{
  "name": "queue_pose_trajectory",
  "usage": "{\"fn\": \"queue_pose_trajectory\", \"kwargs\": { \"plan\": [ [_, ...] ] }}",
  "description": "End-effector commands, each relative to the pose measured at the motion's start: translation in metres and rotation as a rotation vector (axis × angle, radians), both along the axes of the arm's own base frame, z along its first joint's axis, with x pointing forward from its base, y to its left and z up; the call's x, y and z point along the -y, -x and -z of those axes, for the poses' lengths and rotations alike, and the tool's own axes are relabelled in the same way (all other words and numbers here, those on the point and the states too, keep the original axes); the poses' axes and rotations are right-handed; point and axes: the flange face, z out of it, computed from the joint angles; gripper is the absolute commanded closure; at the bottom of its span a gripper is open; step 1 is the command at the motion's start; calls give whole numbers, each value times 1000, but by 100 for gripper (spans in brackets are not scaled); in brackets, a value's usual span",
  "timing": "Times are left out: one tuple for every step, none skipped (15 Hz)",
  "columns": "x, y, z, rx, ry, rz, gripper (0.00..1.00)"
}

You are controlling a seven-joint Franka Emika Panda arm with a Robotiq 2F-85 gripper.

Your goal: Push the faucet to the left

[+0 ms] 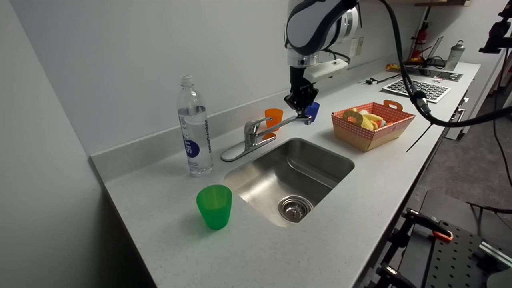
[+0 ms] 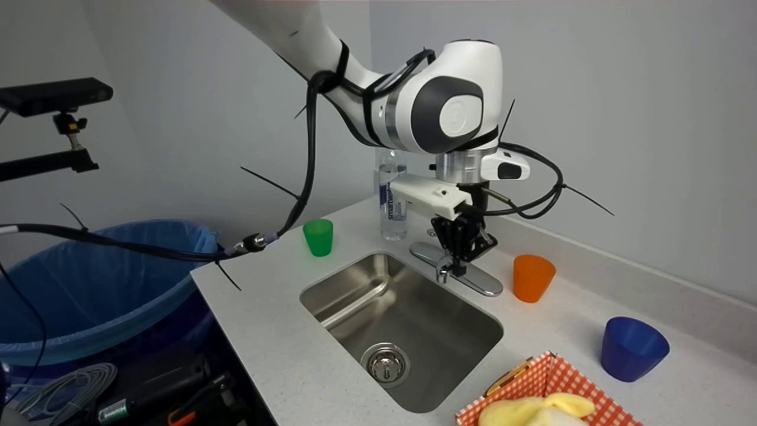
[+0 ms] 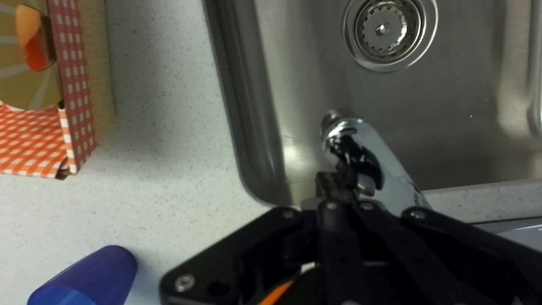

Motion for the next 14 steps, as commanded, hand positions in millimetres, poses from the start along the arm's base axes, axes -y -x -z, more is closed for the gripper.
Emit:
{"fn": "queue_pose_trajectory", "kwargs": {
  "plan": [
    [-11,11,5,7,-78,-7,100],
    [-12,13,5,9,-96,-7,100],
    [-15,15,4,13,-109,-11,100],
    [-19,19,1,19,-125,-22,100],
    [-24,22,-1,26,-132,-34,100],
    [-31,26,-5,32,-140,-58,100],
    [-38,30,-8,38,-148,-84,100],
    [-45,34,-9,40,-155,-107,100],
    [-51,37,-10,40,-163,-132,100],
    [-59,41,-10,39,-164,-158,100],
    [-67,44,-10,34,-169,-181,100],
    [-73,46,-10,30,-168,-202,100],
    [-80,48,-10,24,-169,-219,100],
    [-85,49,-10,20,-166,-234,100]
  ]
}}
